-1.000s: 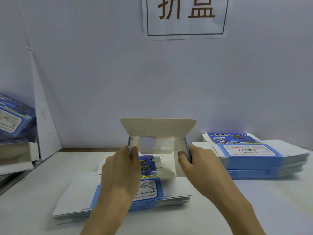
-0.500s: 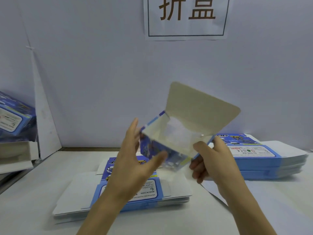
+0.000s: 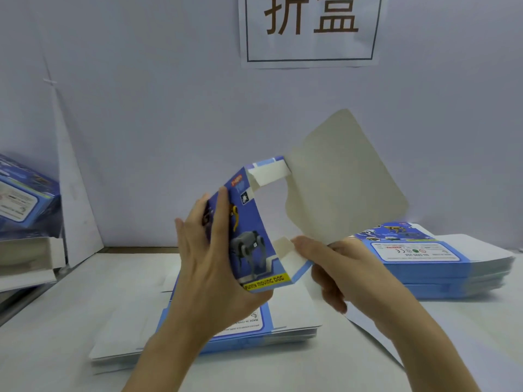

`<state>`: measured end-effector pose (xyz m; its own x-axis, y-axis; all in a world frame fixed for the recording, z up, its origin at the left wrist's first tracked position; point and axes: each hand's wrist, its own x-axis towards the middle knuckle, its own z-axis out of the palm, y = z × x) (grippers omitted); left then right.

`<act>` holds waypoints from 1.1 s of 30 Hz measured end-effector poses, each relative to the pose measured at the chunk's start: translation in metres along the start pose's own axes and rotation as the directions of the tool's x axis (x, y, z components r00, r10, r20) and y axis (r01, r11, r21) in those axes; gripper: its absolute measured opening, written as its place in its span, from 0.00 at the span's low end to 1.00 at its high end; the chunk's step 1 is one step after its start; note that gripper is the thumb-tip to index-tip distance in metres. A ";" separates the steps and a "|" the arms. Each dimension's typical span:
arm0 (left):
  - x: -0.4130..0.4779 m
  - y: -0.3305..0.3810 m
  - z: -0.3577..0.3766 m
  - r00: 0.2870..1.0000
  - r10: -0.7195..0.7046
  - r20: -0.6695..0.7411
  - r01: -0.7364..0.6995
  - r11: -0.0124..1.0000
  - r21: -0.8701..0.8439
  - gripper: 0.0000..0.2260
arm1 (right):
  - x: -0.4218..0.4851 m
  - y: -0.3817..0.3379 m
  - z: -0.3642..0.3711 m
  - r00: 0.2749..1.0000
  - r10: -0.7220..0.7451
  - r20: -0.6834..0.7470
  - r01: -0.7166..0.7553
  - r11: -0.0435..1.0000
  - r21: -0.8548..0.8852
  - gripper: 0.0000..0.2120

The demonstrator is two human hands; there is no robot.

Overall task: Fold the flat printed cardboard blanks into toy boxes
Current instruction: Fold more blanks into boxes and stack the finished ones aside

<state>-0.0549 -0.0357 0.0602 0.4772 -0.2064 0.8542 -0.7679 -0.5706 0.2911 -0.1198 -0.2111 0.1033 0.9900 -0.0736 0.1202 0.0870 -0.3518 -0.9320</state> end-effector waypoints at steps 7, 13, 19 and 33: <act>-0.001 -0.004 -0.003 0.982 0.181 0.060 -0.188 0.971 0.144 0.32 | 0.004 0.008 -0.010 0.977 0.015 -0.211 0.004 0.996 0.090 0.19; -0.002 -0.011 -0.010 0.970 -0.046 0.239 0.071 0.993 -0.099 0.47 | 0.006 0.003 -0.012 0.972 0.018 -0.233 0.072 0.925 0.372 0.18; -0.001 -0.018 -0.013 0.953 -0.098 0.288 0.144 0.979 -0.144 0.56 | -0.004 0.003 -0.016 0.997 -0.028 -0.077 0.036 0.994 0.105 0.19; 0.001 -0.027 -0.021 0.976 0.194 0.104 -0.182 0.976 -0.116 0.54 | 0.014 0.015 -0.010 0.931 -0.011 -0.364 0.308 0.556 0.772 0.12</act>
<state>-0.0424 -0.0042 0.0622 0.3610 -0.3944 0.8451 -0.8862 -0.4273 0.1792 -0.1058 -0.2263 0.0945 0.8808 -0.4041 0.2468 0.4391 0.5023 -0.7449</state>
